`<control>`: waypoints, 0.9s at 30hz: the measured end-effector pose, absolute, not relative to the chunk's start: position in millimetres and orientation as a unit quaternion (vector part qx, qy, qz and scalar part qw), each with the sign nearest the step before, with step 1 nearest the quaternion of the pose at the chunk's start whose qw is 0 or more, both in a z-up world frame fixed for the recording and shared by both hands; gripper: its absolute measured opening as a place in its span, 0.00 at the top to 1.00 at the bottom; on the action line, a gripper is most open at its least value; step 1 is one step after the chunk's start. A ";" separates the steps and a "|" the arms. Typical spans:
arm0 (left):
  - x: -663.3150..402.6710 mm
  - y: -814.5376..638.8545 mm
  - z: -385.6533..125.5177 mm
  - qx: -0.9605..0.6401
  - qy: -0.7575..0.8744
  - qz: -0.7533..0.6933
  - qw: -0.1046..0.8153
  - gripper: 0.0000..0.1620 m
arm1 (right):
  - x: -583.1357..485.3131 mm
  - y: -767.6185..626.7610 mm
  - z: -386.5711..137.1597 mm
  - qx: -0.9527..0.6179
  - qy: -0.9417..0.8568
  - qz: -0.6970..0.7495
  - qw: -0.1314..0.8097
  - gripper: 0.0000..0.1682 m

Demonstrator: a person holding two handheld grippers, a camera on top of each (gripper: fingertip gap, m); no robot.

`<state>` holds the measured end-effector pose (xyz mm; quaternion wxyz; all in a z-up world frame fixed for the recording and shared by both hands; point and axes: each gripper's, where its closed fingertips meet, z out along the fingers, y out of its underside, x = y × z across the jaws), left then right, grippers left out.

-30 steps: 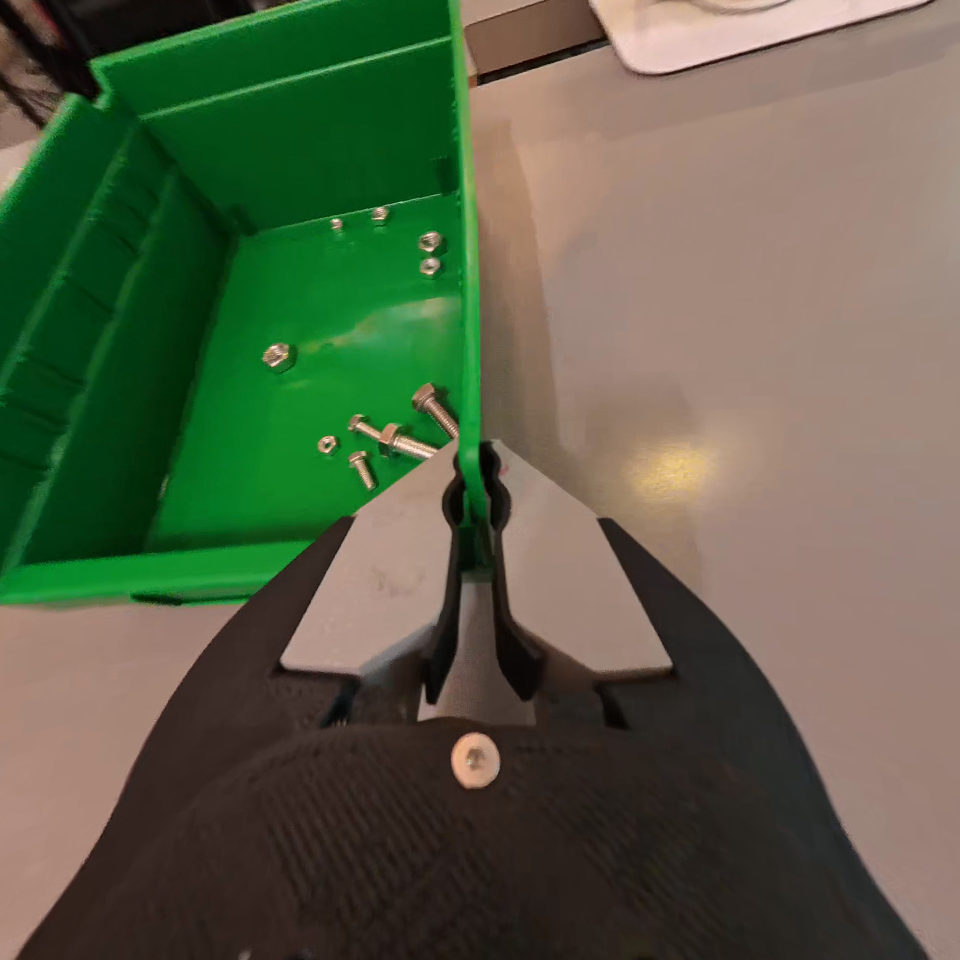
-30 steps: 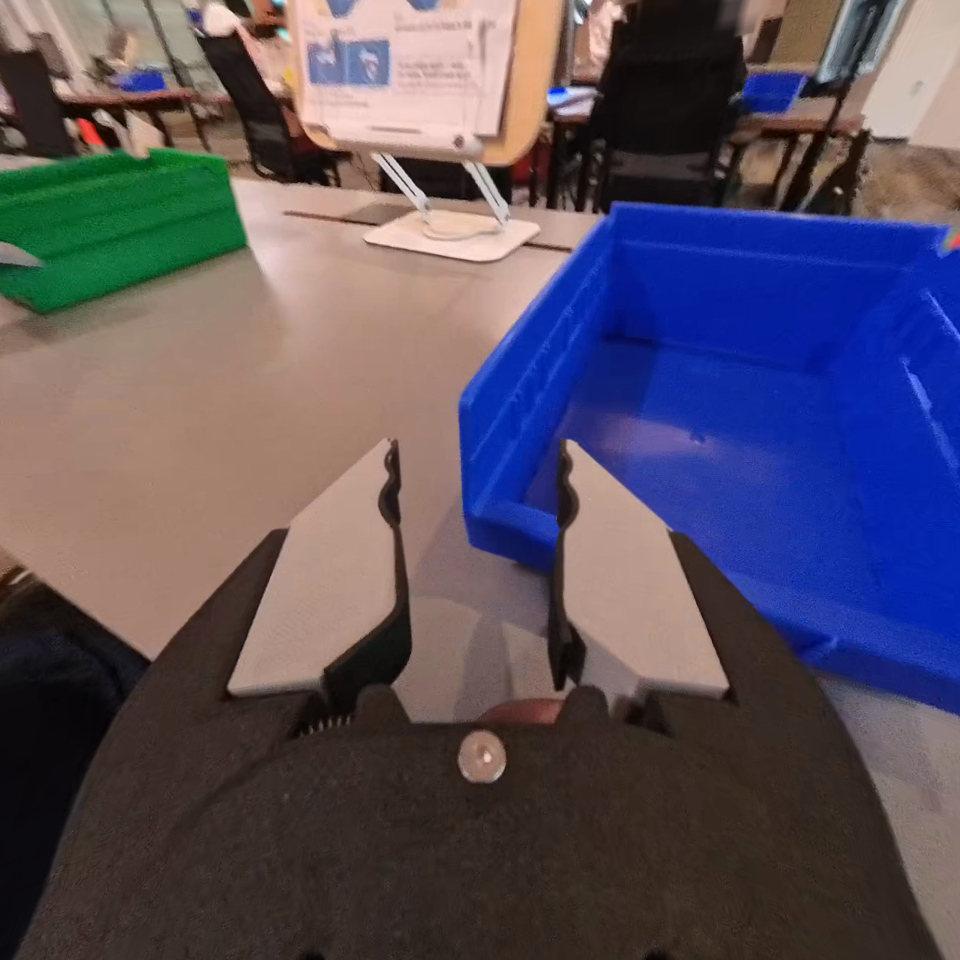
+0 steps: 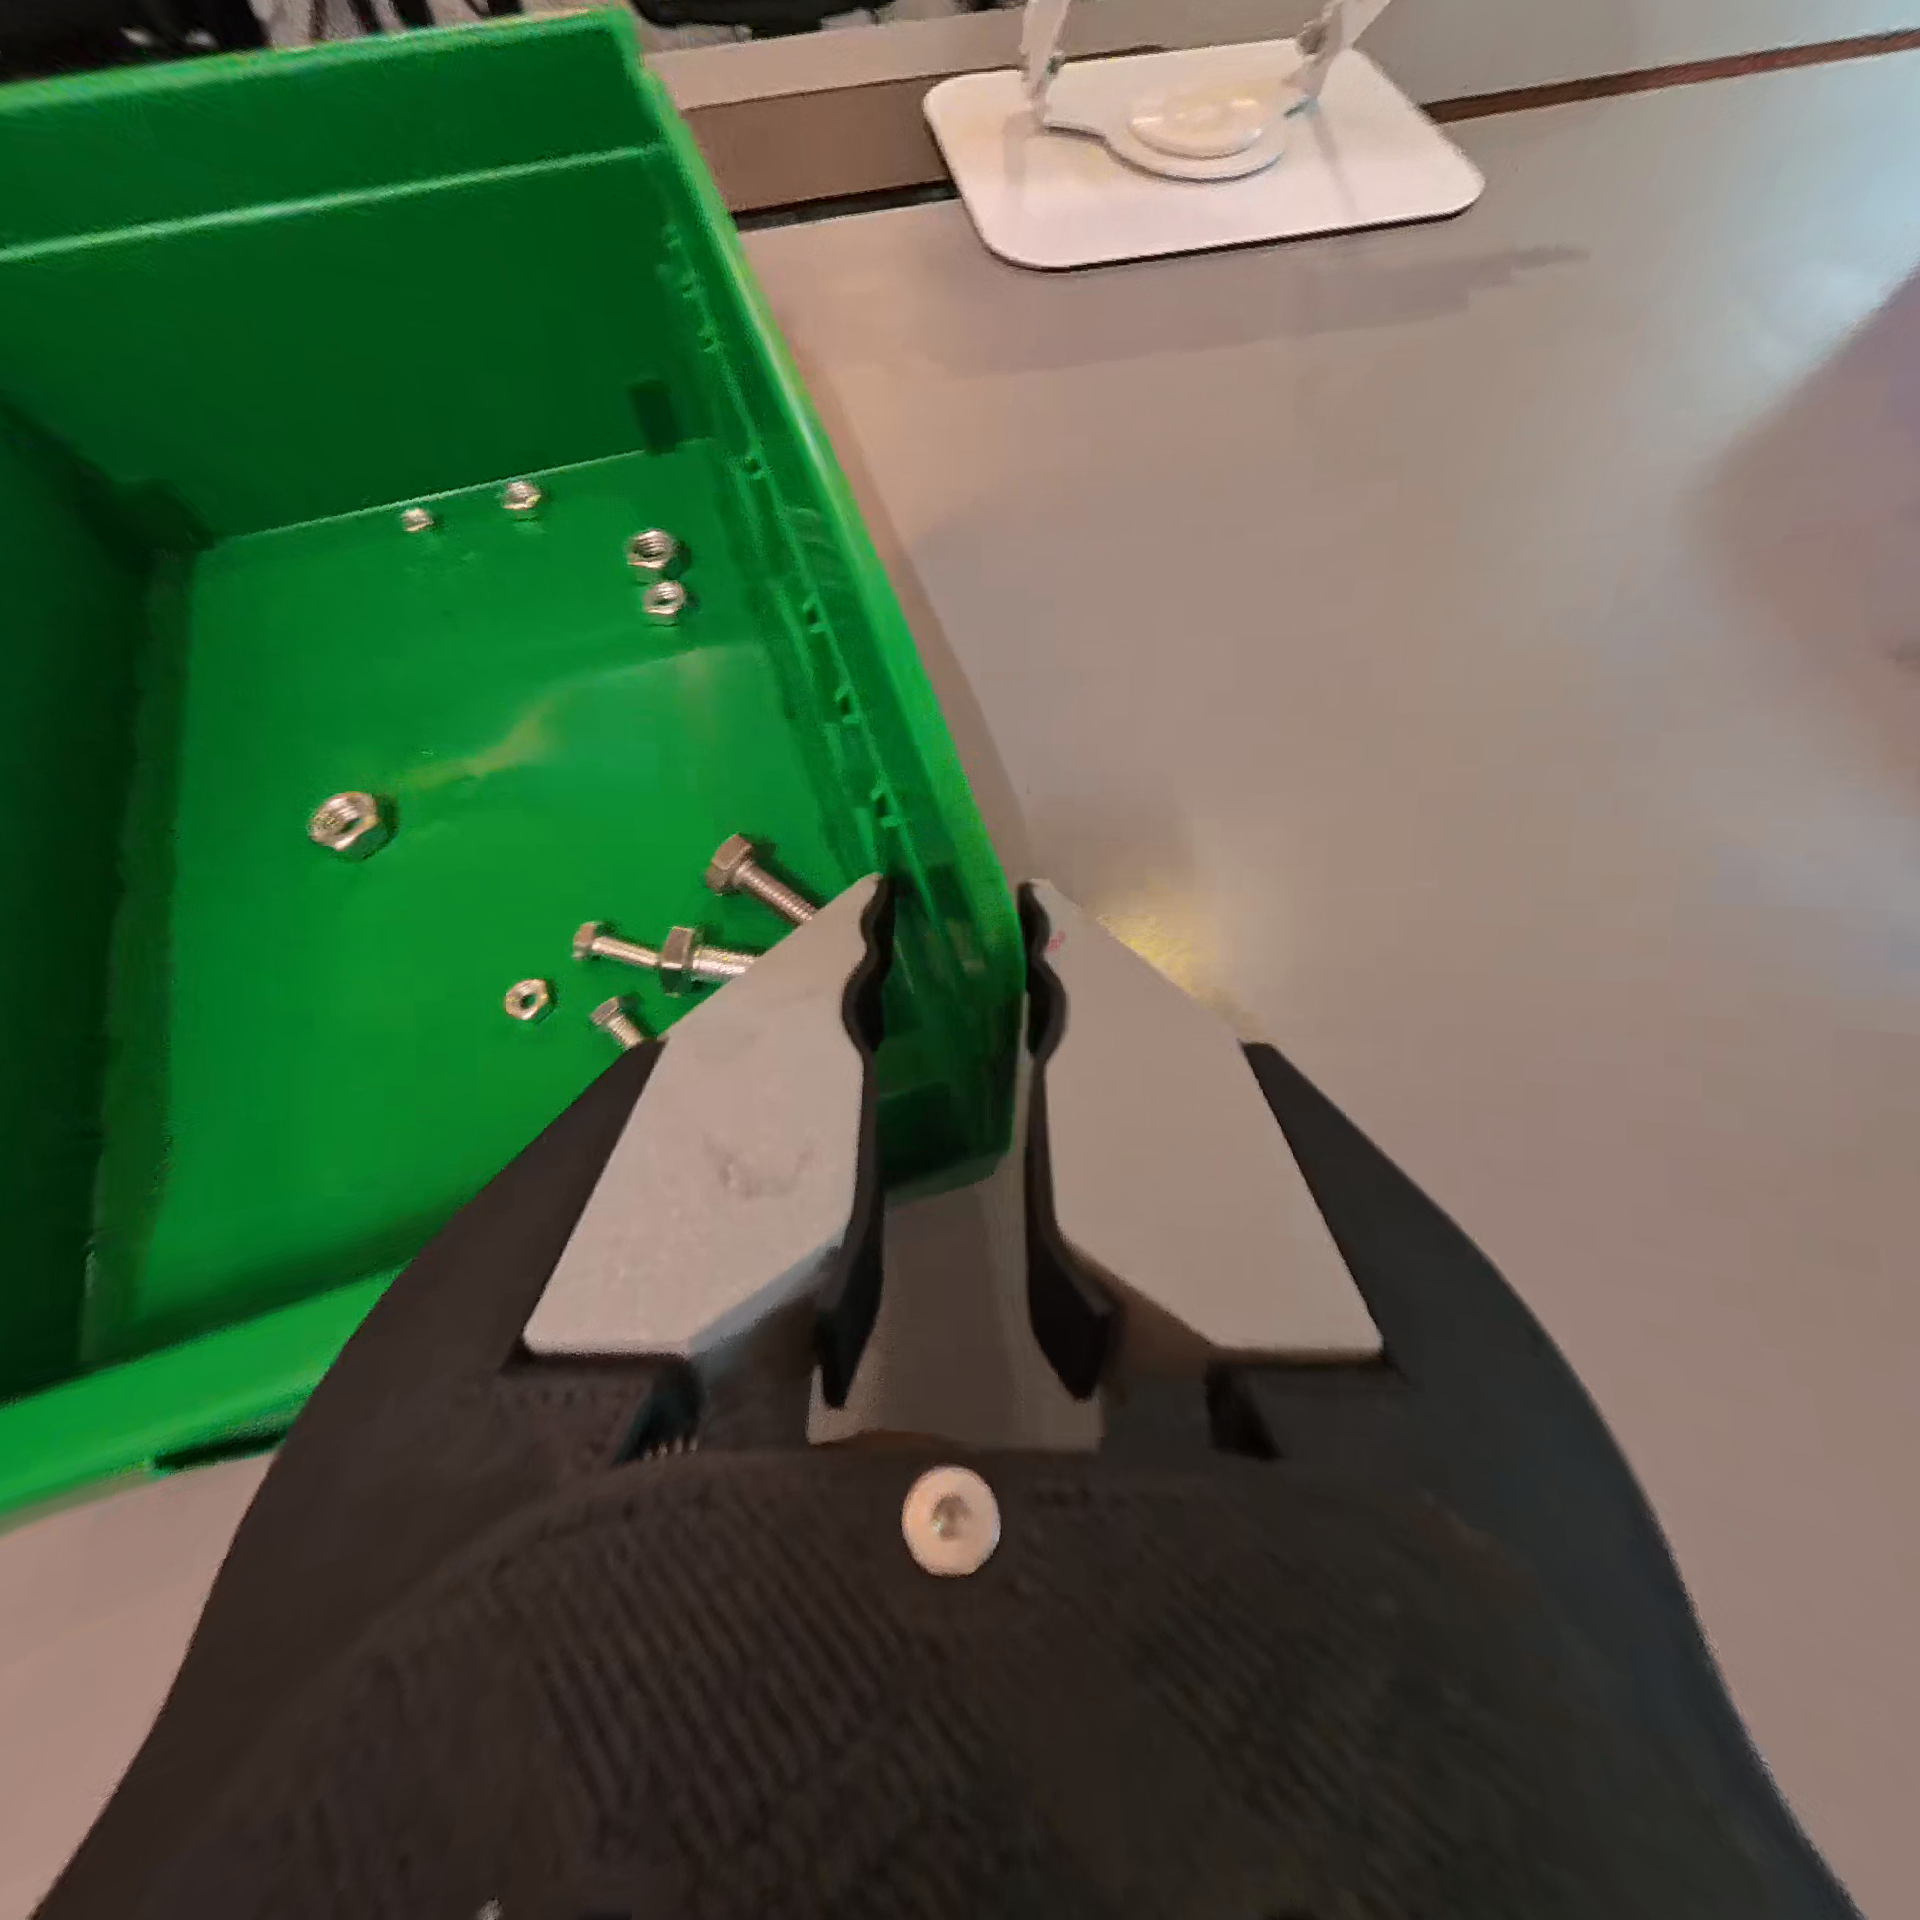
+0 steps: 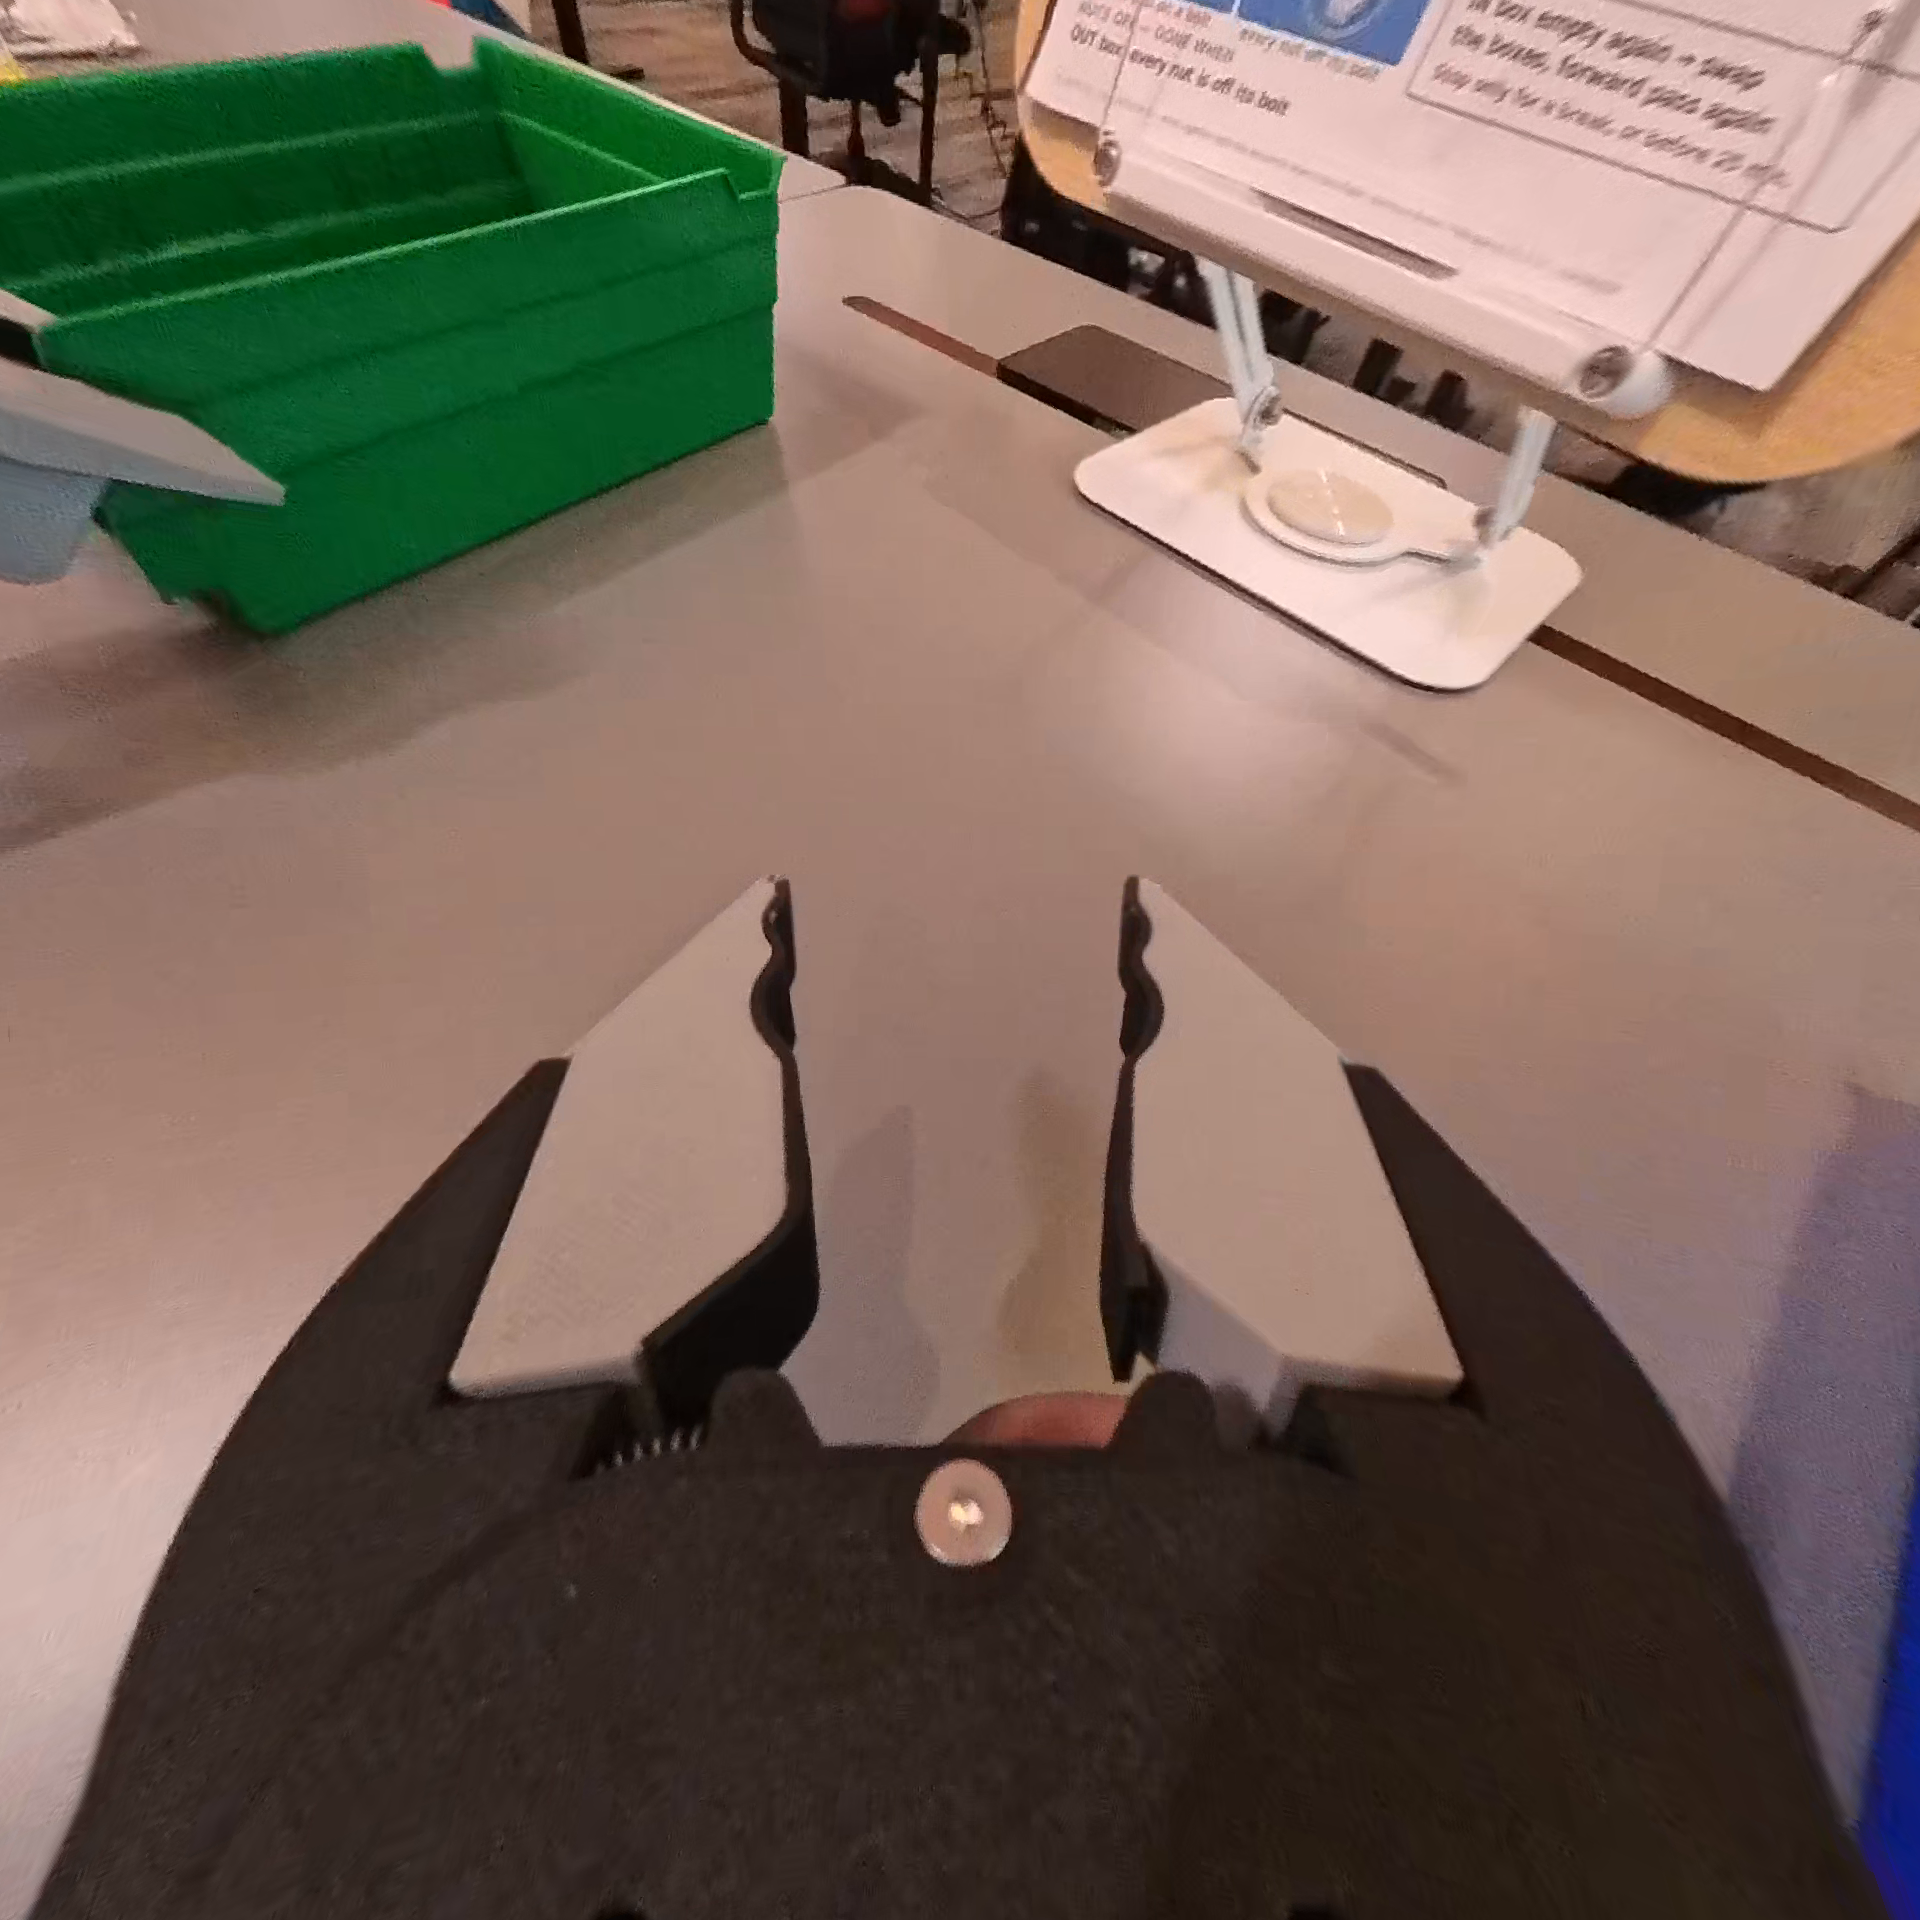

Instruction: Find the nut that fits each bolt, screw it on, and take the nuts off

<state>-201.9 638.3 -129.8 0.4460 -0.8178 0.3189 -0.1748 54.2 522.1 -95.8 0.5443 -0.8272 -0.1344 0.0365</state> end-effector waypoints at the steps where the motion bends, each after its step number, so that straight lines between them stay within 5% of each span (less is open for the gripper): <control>1: -196.4 635.4 -125.8 -0.815 0.323 -0.183 0.445 0.82 | 49.8 532.9 -100.4 -0.829 -0.137 0.040 0.540 0.64; 4: -196.2 624.0 -95.4 -0.792 0.333 -0.186 0.477 0.67 | 43.2 553.5 -112.8 -0.829 -0.149 0.040 0.537 0.63; 9: -247.5 625.1 -50.5 -0.782 0.304 -0.157 0.521 0.56 | 44.6 553.7 -127.3 -0.822 -0.174 0.043 0.541 0.63; 17: -286.9 660.5 -69.0 -0.801 0.243 -0.167 0.521 0.64 | 46.4 550.9 -124.6 -0.814 -0.168 0.087 0.550 0.64; 23: -271.0 662.1 -94.8 -0.791 0.259 -0.266 0.487 0.64 | 29.4 546.7 -128.0 -0.800 -0.229 0.041 0.553 0.65; 27: -259.0 657.5 -74.1 -0.705 0.283 -0.350 0.548 0.59 | 32.8 549.4 -127.3 -0.789 -0.237 0.039 0.566 0.66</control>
